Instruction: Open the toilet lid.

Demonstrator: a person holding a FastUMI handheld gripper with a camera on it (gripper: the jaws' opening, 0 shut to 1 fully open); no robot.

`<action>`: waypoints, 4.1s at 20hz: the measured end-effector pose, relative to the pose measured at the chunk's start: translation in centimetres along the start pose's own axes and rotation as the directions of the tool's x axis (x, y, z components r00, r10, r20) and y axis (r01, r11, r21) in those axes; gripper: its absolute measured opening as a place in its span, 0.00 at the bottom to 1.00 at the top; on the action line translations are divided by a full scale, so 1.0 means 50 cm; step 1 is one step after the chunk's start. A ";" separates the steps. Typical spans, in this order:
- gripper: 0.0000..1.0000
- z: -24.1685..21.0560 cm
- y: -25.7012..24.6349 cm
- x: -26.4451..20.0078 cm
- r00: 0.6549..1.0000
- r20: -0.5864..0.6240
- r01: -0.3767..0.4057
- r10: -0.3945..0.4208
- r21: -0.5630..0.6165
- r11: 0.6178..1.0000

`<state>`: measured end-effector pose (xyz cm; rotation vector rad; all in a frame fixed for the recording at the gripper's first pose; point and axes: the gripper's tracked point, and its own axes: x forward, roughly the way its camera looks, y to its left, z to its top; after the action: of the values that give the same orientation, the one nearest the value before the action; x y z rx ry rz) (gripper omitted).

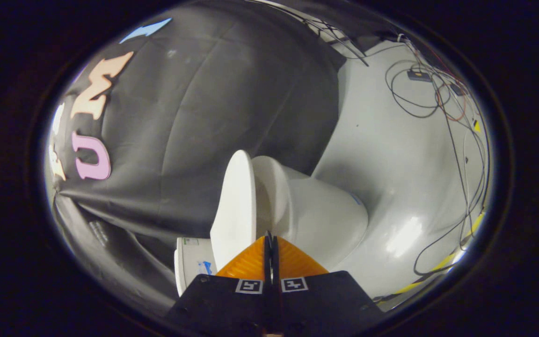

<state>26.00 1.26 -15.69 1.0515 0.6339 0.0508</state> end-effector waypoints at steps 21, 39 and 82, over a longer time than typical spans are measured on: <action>0.00 -0.169 0.493 -0.125 0.954 0.245 0.275 -0.172 -0.492 0.826; 0.00 -0.407 0.754 -0.068 0.881 0.460 0.443 -0.114 -0.713 0.543; 0.24 -0.528 0.973 -0.089 0.890 0.312 0.199 0.331 -0.921 0.335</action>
<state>21.29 45.61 17.41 -0.1307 0.0207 0.2220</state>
